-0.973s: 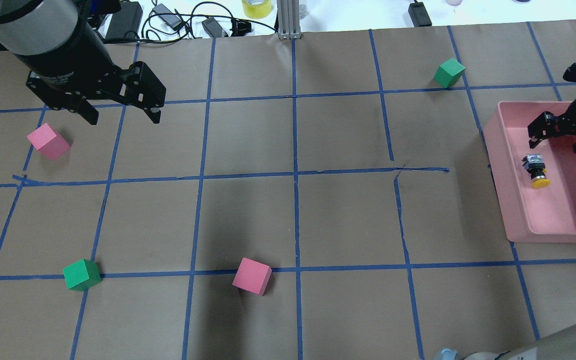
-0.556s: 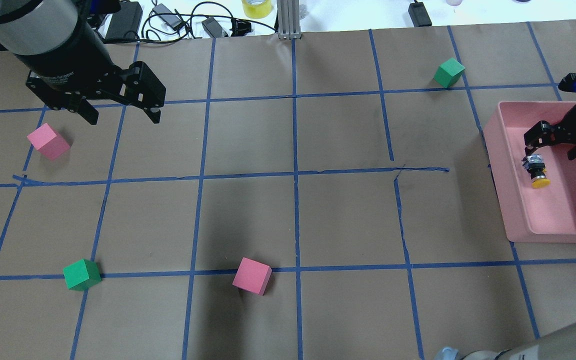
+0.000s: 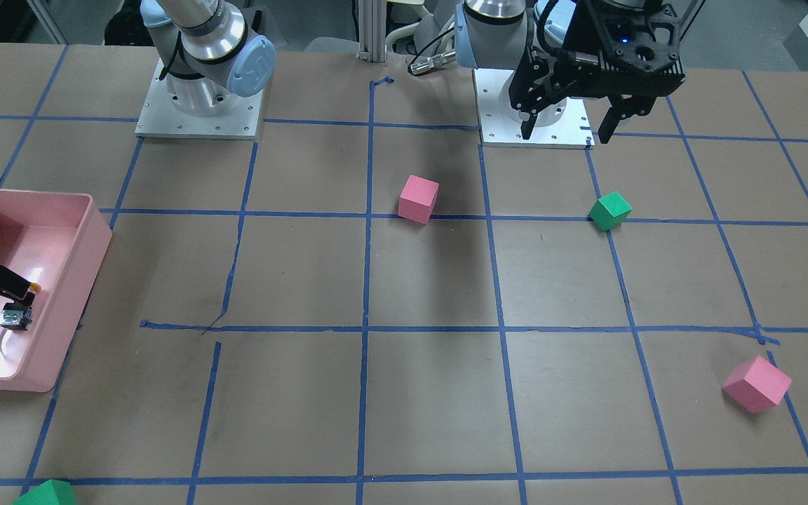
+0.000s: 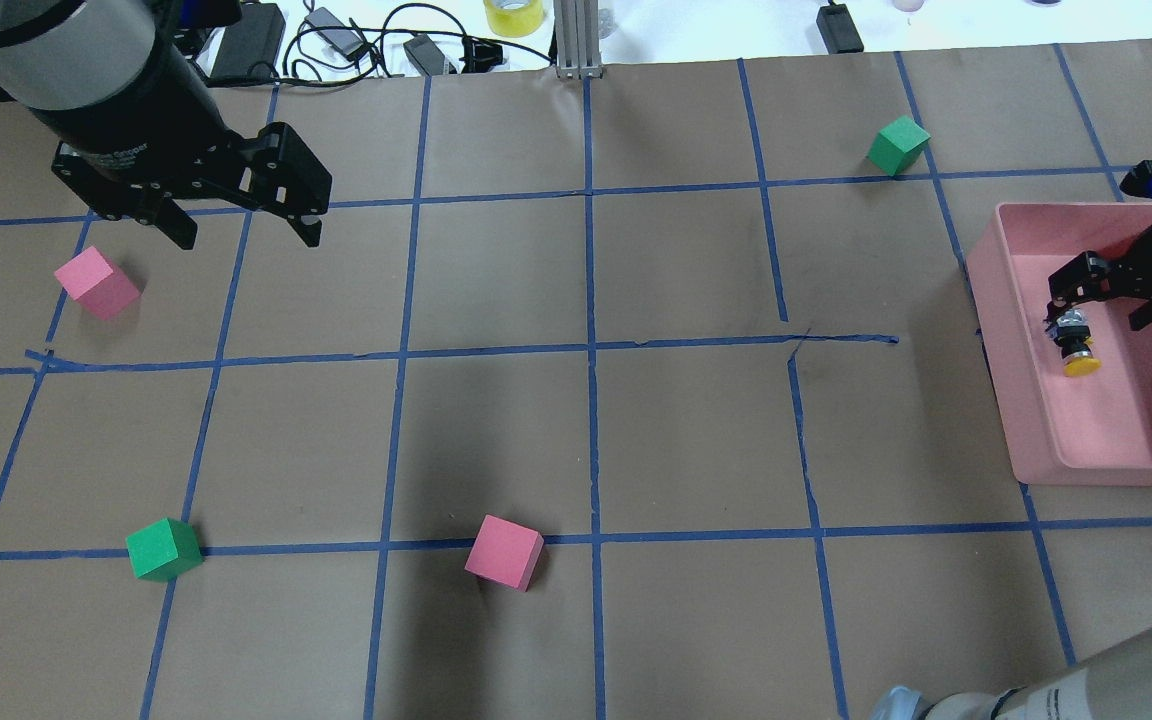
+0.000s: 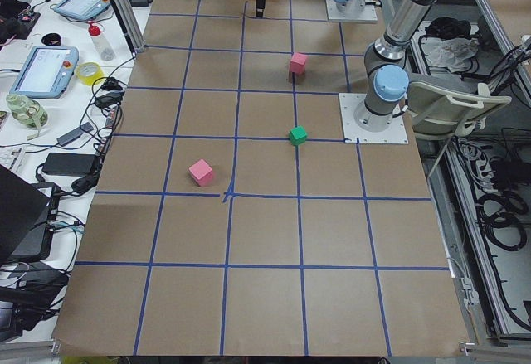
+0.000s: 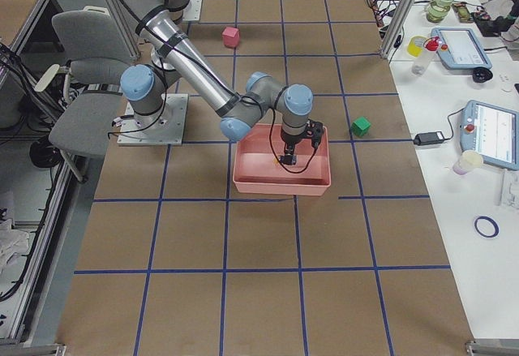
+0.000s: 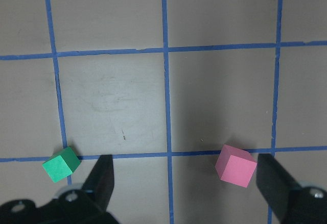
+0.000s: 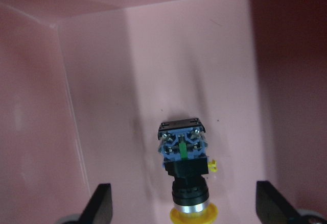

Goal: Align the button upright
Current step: 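Lower the right gripper into the tray and grasp the yellow-capped button, then lift the button out of the tray with the right gripper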

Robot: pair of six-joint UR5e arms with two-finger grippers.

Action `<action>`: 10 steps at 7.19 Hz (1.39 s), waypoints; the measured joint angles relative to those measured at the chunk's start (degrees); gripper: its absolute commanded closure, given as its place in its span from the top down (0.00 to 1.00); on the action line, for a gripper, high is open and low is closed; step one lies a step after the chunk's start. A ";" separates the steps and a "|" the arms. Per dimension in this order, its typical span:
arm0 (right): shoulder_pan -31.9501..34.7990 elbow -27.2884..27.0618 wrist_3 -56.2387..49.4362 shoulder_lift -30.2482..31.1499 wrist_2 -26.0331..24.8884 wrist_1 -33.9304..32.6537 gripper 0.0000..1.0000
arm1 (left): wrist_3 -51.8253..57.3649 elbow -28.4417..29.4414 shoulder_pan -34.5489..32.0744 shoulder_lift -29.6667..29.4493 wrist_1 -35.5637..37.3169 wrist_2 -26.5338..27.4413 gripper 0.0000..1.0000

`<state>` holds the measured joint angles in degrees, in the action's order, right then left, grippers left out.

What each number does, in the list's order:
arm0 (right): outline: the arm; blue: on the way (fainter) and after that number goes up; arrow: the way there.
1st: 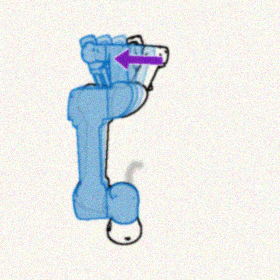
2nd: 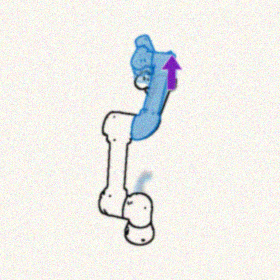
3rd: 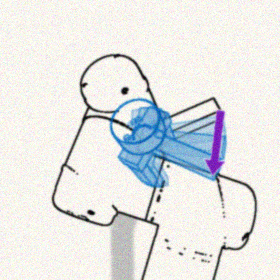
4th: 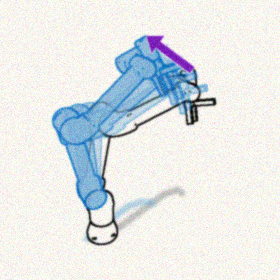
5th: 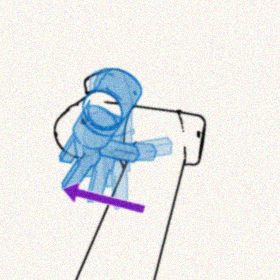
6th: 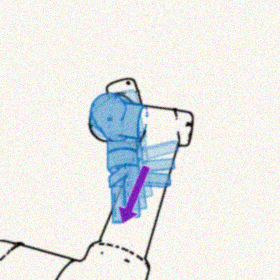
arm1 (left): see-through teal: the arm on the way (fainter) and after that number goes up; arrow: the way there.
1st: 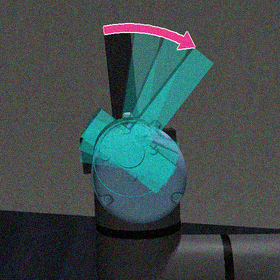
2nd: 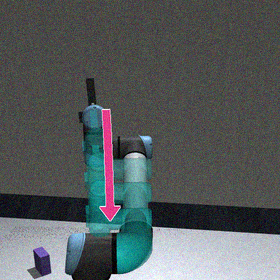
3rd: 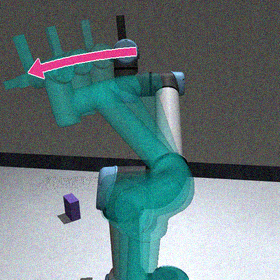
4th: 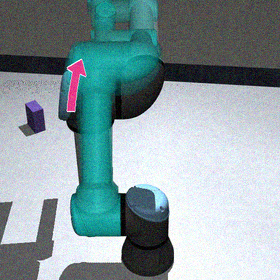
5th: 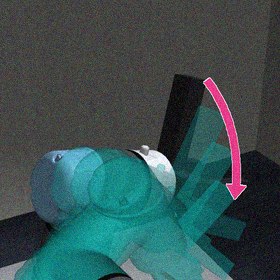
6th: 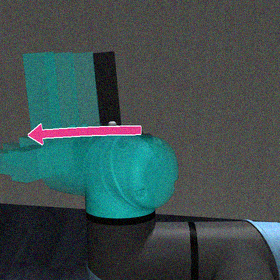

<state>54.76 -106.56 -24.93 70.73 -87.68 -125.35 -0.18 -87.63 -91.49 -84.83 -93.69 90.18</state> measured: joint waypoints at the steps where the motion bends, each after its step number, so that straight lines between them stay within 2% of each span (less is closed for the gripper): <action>1: -0.05 0.25 -0.11 -0.44 0.14 -0.77 0.99 | 0.00 0.00 0.00 0.00 0.00 0.00 1.00; 4: 0.06 0.18 -0.32 -2.84 0.53 -4.25 0.99 | 0.00 0.00 0.00 0.01 0.00 0.00 1.00; 8: 0.29 -0.22 -3.33 -4.18 0.15 -4.93 0.99 | 0.00 -0.03 0.00 -0.07 0.00 0.00 1.00; 9: 0.28 -0.32 -3.79 -4.56 0.09 -4.93 0.95 | 0.00 -0.03 0.00 -0.07 0.00 0.00 1.00; 10: 0.28 -0.44 -4.00 -4.74 0.15 -4.88 0.73 | 0.00 -0.02 0.00 -0.06 0.00 0.00 1.00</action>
<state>55.04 -107.00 -28.93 65.99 -87.52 -130.22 -0.18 -87.64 -91.49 -84.89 -93.69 90.18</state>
